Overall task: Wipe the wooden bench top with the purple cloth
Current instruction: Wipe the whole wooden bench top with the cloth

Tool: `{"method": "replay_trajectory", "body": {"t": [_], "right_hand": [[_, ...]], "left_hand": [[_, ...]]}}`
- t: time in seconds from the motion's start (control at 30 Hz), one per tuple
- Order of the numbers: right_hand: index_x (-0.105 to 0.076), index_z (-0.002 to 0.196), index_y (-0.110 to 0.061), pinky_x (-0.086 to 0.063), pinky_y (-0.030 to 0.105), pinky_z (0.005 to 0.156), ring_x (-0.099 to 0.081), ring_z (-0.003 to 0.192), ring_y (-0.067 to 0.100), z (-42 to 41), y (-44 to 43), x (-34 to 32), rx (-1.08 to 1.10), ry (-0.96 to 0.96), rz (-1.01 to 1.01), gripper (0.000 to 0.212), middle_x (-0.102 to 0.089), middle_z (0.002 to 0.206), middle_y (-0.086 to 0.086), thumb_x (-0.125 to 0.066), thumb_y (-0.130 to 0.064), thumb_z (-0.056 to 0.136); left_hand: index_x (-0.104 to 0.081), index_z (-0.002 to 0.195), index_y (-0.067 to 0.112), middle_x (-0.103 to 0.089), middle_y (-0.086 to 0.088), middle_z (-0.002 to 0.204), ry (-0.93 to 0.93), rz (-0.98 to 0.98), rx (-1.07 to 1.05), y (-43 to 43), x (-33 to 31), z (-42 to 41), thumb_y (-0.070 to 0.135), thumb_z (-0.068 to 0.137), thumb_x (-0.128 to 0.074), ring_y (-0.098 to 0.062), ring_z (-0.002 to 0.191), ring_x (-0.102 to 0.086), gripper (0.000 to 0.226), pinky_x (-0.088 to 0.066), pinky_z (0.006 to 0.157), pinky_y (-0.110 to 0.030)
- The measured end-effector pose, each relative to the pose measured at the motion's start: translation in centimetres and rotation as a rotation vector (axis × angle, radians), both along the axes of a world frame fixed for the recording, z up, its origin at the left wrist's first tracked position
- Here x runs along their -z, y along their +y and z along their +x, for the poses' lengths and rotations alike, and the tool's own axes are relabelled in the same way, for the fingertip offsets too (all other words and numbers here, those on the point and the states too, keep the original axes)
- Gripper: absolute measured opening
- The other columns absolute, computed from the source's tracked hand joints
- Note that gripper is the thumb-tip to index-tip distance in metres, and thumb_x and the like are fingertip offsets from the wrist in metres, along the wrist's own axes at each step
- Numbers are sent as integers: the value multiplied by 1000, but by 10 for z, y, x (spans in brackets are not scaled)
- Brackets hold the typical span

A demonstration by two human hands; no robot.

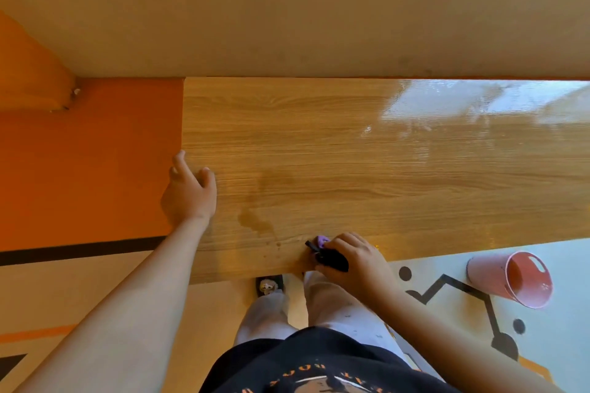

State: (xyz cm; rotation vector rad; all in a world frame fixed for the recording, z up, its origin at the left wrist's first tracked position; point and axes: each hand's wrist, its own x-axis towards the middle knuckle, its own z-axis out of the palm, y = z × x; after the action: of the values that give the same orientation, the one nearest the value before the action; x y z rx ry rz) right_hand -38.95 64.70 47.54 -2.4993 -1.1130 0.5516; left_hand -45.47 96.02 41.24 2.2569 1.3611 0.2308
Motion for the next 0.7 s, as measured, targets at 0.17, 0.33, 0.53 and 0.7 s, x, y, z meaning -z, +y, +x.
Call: {"method": "replay_trajectory", "body": {"t": [0.17, 0.33, 0.53, 0.7], "right_hand": [[-59, 87, -17, -48, 28, 63, -57, 83, 13, 3, 21, 3, 103, -48, -43, 28, -62, 88, -4, -61, -45, 86], [-54, 83, -15, -35, 22, 58, -47, 74, 10, 29, 17, 9, 238, -94, -8, 25, -56, 84, -4, -60, -38, 89], [-44, 76, -14, -29, 28, 48, -49, 64, 21, 67, -26, 13, 677, -175, -64, 31, -56, 78, 2, -53, -39, 92], [-40, 74, -17, -25, 25, 46, -46, 61, 18, 35, -22, 16, 704, -137, -59, 30, -54, 76, 3, -55, -35, 92]], "left_hand": [[-24, 142, 21, -52, -15, 130, 0, -14, 18, 1, -2, -2, 41, 98, -38, -20, 52, -51, 51, -40, 45, -28], [-25, 144, 22, -56, -12, 127, -116, -144, 14, 4, -5, -10, 37, 97, -47, -21, 69, -55, 54, -35, 49, -27], [-26, 145, 18, -60, -12, 118, -83, -165, 32, -14, -4, -61, 38, 100, -43, -24, 77, -56, 52, -41, 58, -32], [-33, 139, 12, -63, -18, 112, 24, -186, 20, -37, 8, -86, 45, 101, -32, -39, 89, -61, 51, -47, 63, -39]]}}
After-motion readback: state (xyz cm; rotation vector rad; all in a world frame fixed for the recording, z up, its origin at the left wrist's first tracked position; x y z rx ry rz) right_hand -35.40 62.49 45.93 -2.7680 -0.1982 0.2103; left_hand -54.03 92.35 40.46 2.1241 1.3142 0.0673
